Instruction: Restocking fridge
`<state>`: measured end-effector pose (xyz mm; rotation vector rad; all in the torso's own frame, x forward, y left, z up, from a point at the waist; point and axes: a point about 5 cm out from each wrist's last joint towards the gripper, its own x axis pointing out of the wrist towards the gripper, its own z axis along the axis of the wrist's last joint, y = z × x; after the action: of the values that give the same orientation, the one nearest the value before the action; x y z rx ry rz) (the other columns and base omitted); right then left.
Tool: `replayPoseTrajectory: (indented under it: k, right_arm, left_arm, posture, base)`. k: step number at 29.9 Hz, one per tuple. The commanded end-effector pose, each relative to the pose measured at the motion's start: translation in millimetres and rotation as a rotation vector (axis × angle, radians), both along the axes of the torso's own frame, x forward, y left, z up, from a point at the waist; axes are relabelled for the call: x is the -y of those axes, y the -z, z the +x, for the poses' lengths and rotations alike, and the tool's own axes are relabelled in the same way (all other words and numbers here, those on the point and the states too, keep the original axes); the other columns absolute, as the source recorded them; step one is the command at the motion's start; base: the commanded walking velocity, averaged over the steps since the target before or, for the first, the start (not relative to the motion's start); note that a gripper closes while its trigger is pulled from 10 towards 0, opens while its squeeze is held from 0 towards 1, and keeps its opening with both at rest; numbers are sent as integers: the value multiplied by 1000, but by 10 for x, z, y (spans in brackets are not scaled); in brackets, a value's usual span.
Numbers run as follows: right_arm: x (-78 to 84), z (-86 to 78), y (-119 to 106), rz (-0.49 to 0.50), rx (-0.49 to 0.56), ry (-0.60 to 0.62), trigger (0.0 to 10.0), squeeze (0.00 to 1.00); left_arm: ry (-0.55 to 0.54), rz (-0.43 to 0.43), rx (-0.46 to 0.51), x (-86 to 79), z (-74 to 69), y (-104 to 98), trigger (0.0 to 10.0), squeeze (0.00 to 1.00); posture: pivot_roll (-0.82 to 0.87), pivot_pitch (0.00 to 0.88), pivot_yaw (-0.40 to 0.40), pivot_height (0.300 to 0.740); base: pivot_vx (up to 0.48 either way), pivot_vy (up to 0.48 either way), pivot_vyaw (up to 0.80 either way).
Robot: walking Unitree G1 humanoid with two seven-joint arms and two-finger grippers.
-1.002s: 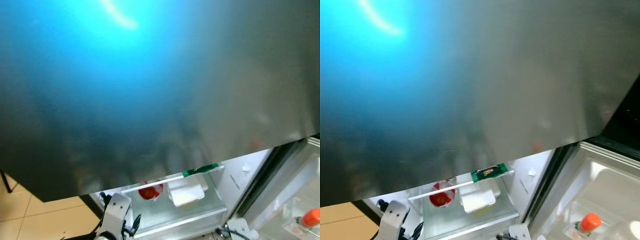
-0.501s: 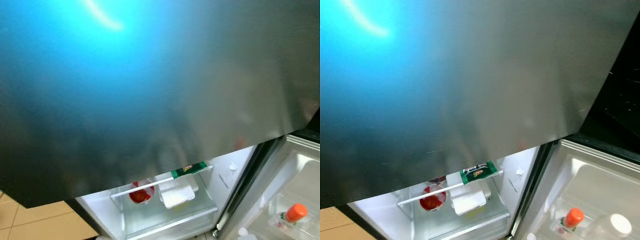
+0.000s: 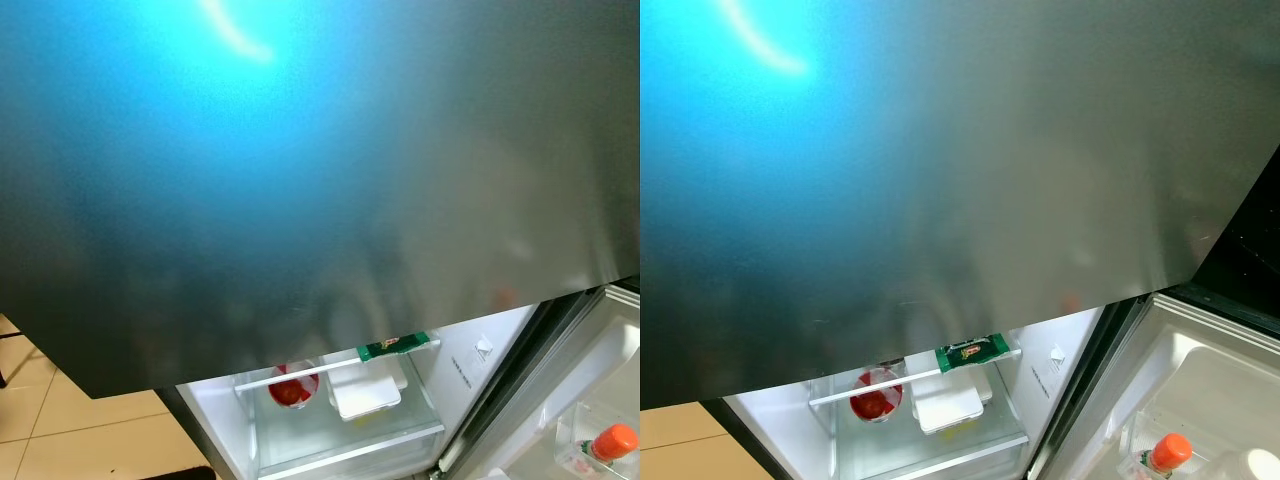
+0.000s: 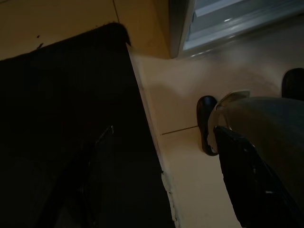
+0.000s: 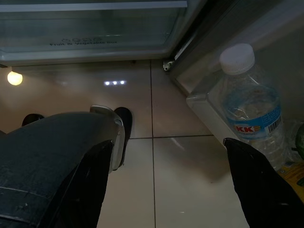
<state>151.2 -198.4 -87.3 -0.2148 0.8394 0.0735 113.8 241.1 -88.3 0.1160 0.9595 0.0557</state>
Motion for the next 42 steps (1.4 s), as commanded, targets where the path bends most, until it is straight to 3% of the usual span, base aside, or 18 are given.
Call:
replayPoseTrajectory:
  k: [1,42]
  right_arm:
    - [-127,-73,48,38,-27,-30,10000,0]
    - [-111,-98,58,27,-32,-34,10000,0]
  left_arm:
    - [-15,17,-32,-55,-100,34,10000,0]
    - [-25,44,-115,-118,-238,108,10000,0]
  posture:
    - [-84,94,27,740]
    - [-86,86,30,740]
  base:
    - [0,0,0]
    - [-253,0,0]
